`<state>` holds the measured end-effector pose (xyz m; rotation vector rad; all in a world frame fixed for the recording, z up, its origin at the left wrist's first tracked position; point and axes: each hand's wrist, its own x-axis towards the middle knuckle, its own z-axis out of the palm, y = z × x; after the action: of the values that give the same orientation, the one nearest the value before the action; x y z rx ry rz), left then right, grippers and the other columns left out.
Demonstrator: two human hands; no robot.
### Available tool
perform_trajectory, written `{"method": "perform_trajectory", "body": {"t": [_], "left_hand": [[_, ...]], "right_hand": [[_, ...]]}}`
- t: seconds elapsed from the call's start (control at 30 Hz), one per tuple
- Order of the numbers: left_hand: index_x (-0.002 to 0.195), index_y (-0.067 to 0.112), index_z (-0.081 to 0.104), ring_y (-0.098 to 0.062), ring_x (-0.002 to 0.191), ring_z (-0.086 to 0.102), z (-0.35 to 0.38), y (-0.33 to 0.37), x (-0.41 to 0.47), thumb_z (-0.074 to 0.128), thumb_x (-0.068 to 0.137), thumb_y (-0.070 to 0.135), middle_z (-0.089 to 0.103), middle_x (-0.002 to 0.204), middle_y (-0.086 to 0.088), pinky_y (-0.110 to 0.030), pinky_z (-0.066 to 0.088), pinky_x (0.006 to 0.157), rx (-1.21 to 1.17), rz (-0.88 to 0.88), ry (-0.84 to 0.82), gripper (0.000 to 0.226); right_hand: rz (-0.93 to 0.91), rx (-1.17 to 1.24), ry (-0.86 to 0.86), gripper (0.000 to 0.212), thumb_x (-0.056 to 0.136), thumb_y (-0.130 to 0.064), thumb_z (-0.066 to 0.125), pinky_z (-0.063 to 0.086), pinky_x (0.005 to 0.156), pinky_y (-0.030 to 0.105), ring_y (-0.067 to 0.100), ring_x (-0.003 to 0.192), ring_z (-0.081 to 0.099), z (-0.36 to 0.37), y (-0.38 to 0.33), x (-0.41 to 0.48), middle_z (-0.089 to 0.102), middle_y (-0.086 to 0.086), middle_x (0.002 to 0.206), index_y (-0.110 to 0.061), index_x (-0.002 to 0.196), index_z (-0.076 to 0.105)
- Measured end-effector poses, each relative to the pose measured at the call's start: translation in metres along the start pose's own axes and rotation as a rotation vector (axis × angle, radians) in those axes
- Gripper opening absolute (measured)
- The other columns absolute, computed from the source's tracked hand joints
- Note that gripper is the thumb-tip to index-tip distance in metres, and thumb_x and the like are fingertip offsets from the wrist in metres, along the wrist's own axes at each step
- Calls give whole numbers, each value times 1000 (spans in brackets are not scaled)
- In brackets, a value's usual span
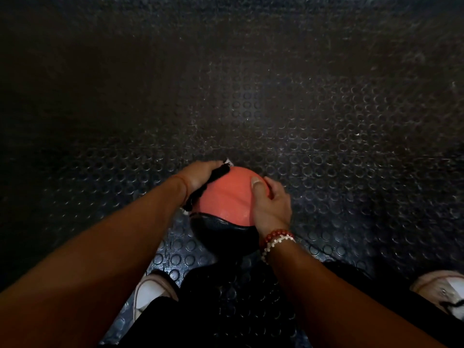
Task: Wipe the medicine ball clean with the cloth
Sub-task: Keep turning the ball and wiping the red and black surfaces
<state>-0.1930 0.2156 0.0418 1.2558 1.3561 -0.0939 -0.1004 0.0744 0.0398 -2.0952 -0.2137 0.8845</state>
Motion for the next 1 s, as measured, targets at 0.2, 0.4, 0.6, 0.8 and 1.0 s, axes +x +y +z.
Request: {"method": "perform_trajectory", "body": {"t": [0.2,0.4,0.6,0.8,1.0], "left_hand": [[113,15,70,-22,95,65,2,-37,-11,51,98,41,71,110,-8,-34,50,92,-330,-45,127,35],[133,32,59,-11,127,46,18,-31,-47,39,93,46,55,136,5,-13,19,103,530,732,298,47],[130,16,63,-24,122,54,5,14,-8,47,102,33,60,135,-8,-21,35,95,458,286,29,36],[118,9,68,-25,84,61,-12,-6,-3,56,93,49,67,102,-10,-30,45,77,12,-90,77,48],[130,26,62,-18,125,52,3,-23,-29,49,99,39,58,134,-1,-22,31,107,317,436,211,37]], "right_hand": [[-20,-19,-21,48,87,-54,56,34,96,24,19,118,51,0,-2,5,48,2,129,-29,128,57],[-67,24,8,38,97,-37,42,33,104,25,16,122,50,6,-1,3,54,-1,131,-25,129,61],[-50,50,10,42,98,-30,44,27,112,30,18,132,41,6,11,-4,47,1,143,-20,139,49],[106,280,8,72,67,-73,49,45,104,45,18,119,53,17,23,-20,54,-3,133,-32,126,60],[121,392,40,31,95,-35,52,48,85,15,9,98,60,12,23,-6,66,-3,114,-17,115,67]]}}
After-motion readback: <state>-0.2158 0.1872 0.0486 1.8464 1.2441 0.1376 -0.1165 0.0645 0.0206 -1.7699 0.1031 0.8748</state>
